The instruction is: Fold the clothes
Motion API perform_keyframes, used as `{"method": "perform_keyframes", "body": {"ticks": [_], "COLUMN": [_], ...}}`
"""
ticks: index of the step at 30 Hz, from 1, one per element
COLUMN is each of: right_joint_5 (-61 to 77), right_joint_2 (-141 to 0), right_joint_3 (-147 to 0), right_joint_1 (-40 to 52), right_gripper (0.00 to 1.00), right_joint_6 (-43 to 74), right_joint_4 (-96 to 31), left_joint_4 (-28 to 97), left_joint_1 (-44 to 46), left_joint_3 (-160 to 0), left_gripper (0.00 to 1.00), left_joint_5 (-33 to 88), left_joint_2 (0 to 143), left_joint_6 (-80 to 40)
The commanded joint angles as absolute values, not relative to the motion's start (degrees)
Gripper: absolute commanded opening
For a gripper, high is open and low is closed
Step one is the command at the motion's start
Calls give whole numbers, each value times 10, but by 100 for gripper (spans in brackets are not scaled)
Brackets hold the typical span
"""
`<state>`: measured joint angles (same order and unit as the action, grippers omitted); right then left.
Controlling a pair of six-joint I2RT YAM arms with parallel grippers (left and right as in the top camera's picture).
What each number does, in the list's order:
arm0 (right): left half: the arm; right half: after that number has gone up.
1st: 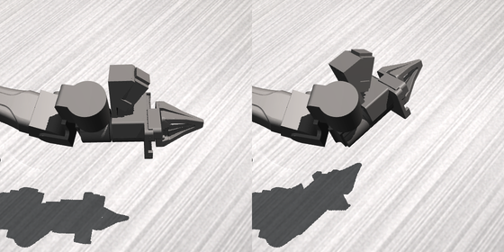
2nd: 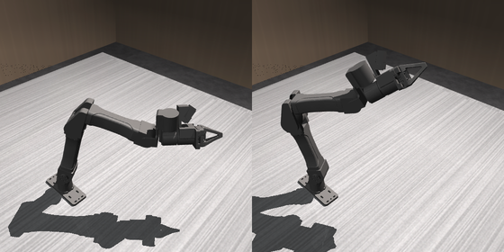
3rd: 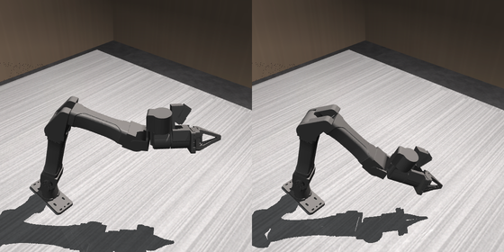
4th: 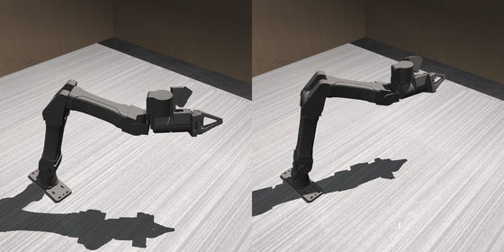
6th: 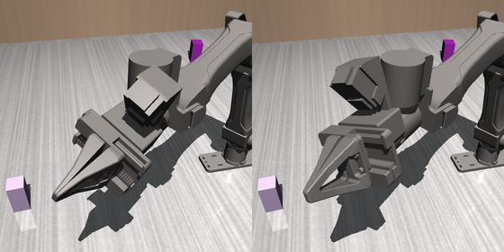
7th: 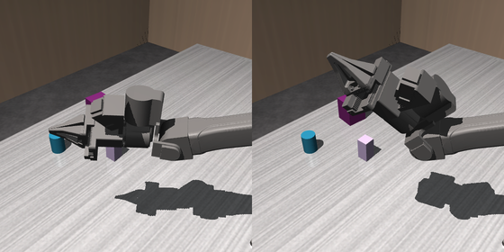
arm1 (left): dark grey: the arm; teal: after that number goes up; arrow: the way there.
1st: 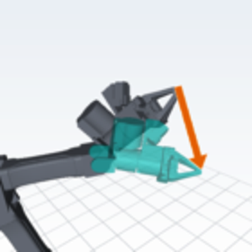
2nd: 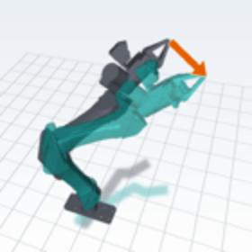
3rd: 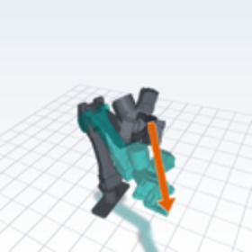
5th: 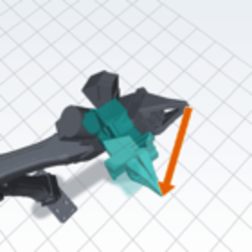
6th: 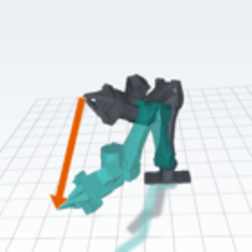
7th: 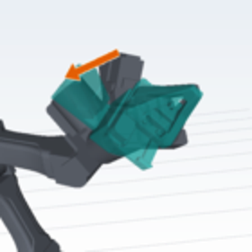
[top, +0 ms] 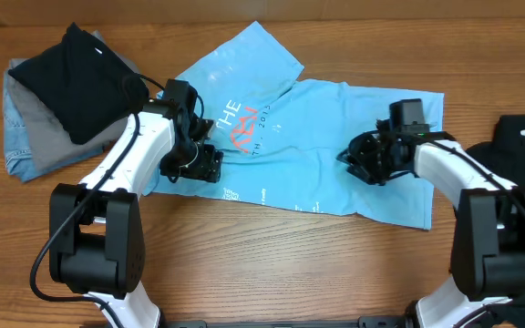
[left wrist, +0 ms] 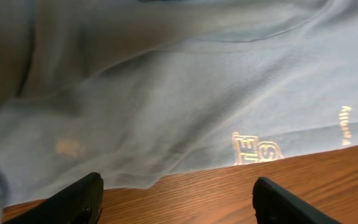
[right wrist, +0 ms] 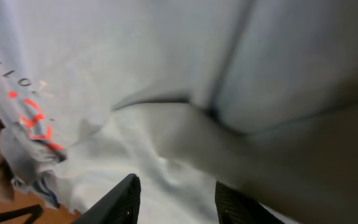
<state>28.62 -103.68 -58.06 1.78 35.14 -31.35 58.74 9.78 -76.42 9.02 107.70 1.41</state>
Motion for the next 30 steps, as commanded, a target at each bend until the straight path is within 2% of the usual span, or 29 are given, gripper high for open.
{"method": "perform_keyframes", "body": {"ticks": [1,5,7,8,11,14,16,17,18,25,30], "right_joint_5": [288,265,148,119,114,116,109,81,59,18,-33], "right_joint_2": [-1003,-988,-991,-991,-991,-991,-991,-991,-991,-990,-990], "right_joint_3": [-593,-592,-588,-578,-538,-486,-463,-460,-462,-502,-526], "right_joint_1": [-56,-167,-207,-216,-220,-220,-222,-225,-230,-267,-267], "right_gripper": [43,43,51,54,54,43,23,8,4,4,5], "right_joint_6": [265,240,236,236,238,255,261,287,307,309,302], "right_joint_4": [-350,-466,-549,-562,-550,-501,-471,-476,-486,-548,-592], "left_joint_4": [598,608,592,581,549,521,505,500,496,492,492], "left_joint_1": [101,88,62,51,25,8,2,0,-2,-5,-5], "left_joint_3": [-765,-762,-752,-745,-719,-693,-677,-670,-665,-660,-660], "left_gripper": [79,80,80,80,79,75,72,71,70,70,79], "left_joint_5": [27,-16,-30,-28,-10,6,7,6,6,11,16], "left_joint_2": [1083,1083,1083,1083,1083,1083,1083,1083,1083,1083,1083], "left_joint_6": [12,-5,-20,-20,-19,-19,-16,-13,-13,-13,-15]}}
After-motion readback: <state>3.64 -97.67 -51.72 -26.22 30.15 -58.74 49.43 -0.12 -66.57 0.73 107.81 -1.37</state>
